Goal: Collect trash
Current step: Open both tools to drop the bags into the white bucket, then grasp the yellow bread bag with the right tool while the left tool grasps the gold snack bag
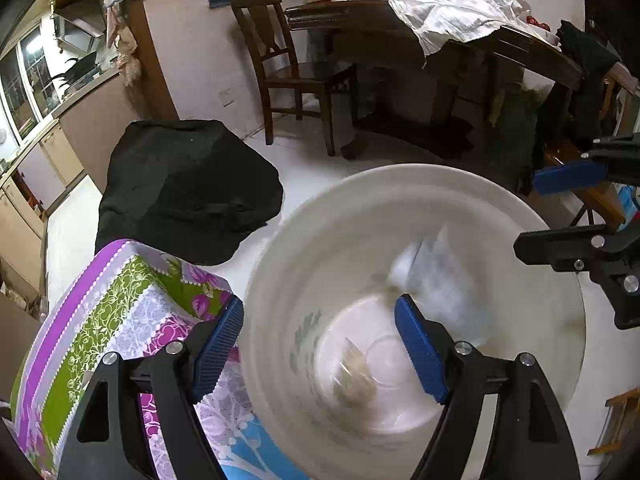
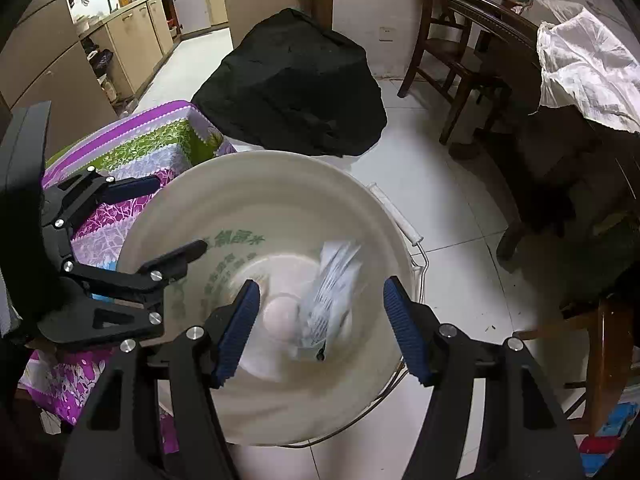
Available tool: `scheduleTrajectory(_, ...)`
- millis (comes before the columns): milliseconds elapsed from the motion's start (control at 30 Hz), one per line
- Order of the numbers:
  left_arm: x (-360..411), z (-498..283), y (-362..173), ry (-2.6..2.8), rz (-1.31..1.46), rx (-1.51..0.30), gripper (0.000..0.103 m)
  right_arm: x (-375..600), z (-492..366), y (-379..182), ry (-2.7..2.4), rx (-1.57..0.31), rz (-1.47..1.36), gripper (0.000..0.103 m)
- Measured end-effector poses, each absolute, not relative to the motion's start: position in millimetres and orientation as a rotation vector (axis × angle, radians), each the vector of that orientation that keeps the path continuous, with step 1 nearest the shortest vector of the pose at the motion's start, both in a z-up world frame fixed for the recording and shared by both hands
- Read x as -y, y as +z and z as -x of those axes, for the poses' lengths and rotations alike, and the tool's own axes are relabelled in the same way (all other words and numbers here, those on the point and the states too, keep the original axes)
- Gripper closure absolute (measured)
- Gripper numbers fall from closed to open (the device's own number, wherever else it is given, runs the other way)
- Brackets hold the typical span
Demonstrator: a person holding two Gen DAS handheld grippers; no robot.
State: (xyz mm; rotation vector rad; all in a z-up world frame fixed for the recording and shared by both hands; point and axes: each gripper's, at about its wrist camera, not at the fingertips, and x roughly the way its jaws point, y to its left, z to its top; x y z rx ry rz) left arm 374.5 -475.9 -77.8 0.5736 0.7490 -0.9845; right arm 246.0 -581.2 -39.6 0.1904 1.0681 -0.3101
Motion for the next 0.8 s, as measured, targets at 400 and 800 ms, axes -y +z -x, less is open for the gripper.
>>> scheduleTrajectory(400,465.9,-365.4,-76.0,-0.958,-0.576,-0.720,0.025,572.9,-242.2,-43.3,-0.327,-1.072,-0.183,0.041)
scheduleTrajectory(800,419.9,-330.6,-65.9,-0.870,-0.540,-0.585,0.025,549.1,-218.2,-40.5,-0.322,-0.903,-0.325,0.032)
